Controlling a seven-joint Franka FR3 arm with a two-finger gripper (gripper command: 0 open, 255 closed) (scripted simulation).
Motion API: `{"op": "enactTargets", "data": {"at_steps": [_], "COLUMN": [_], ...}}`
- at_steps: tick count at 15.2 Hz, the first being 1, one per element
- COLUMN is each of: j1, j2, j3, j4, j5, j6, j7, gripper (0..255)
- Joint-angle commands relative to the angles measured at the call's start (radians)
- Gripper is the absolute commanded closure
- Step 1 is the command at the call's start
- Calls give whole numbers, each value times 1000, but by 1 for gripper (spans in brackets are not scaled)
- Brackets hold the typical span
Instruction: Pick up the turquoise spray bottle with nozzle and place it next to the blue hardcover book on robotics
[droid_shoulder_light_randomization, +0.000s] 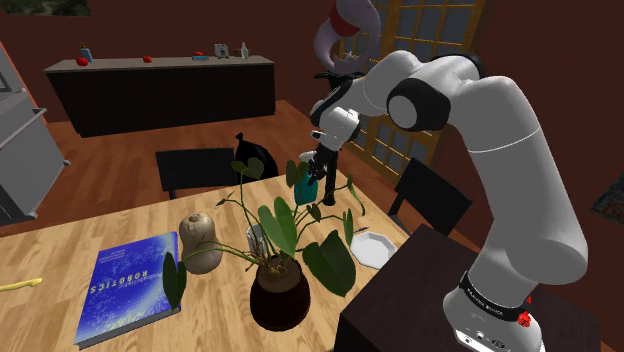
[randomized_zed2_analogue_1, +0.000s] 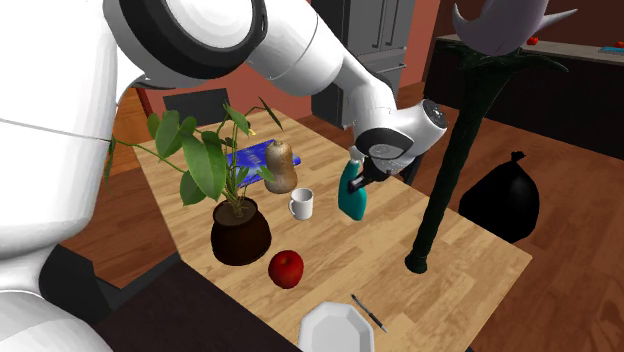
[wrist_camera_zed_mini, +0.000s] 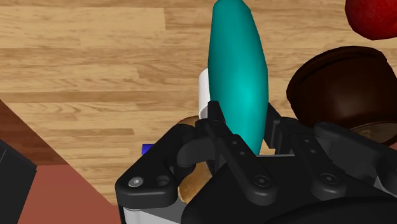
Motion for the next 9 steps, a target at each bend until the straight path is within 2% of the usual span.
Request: {"op": "enactTargets", "data": {"at_steps": [1, 9], "j1": [7, 27], "j2": [-18, -88], "j3": [-8, -38], "j4": [-1, -3], "j5": [-14, -67], "j6": [-10, -52], "j7": [16, 72], "gripper": [255, 255]}}
